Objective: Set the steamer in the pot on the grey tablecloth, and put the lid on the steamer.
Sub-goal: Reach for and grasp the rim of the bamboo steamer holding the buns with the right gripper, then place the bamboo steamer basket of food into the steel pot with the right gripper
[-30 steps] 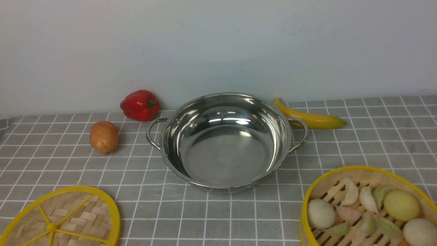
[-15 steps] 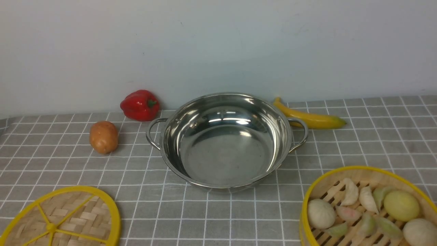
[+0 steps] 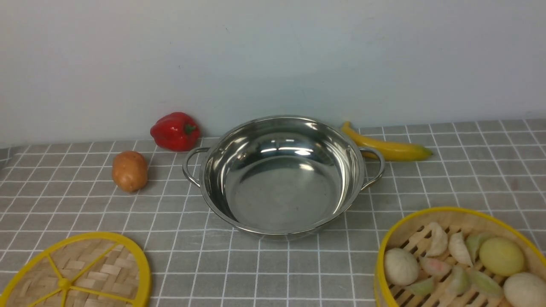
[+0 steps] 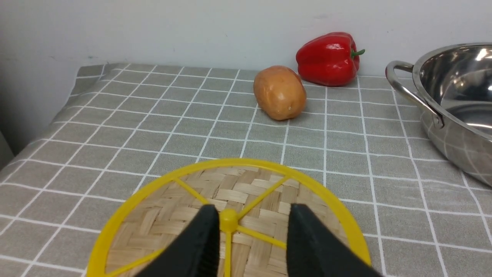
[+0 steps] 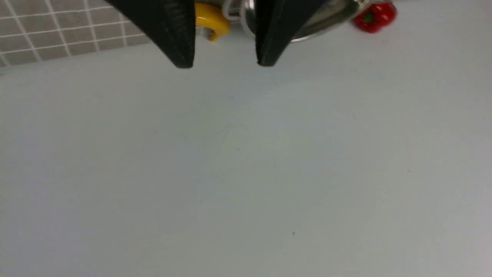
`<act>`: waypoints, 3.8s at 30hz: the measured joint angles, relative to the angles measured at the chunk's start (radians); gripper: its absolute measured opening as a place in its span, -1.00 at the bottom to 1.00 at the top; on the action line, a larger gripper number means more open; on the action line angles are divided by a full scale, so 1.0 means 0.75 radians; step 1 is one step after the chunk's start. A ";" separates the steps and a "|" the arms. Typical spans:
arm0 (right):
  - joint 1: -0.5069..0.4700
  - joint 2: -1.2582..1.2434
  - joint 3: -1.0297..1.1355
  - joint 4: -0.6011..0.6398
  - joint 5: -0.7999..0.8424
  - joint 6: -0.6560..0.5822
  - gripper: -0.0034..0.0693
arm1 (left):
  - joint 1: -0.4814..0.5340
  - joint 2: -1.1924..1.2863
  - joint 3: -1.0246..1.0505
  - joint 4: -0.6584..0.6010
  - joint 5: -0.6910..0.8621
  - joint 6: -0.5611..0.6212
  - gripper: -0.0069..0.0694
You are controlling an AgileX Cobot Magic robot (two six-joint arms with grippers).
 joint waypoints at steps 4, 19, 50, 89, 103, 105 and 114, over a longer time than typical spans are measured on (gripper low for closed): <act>0.000 0.007 -0.014 0.140 0.075 -0.053 -0.24 | 0.000 0.000 0.000 0.000 0.000 0.000 -0.18; 0.053 0.703 -0.487 -0.092 1.022 -0.906 -0.24 | 0.000 0.000 0.000 0.000 0.000 0.000 -0.18; 0.891 1.726 -0.499 -0.619 0.710 -0.672 -0.24 | 0.000 0.000 0.000 0.000 0.000 0.000 -0.18; 0.891 1.745 -0.647 -0.886 0.838 -0.272 -0.75 | 0.000 0.000 0.000 0.000 0.000 0.000 -0.18; 0.891 2.032 -1.338 -0.682 0.993 -0.819 -0.75 | 0.000 0.000 0.000 0.000 0.000 0.000 -0.18; 0.891 2.089 -1.401 -0.655 1.010 -0.857 -0.75 | 0.000 0.000 0.000 0.000 0.000 0.000 -0.18; 0.902 2.481 -1.871 -0.594 1.088 -1.018 -0.75 | 0.000 0.000 0.000 0.000 0.000 0.000 -0.18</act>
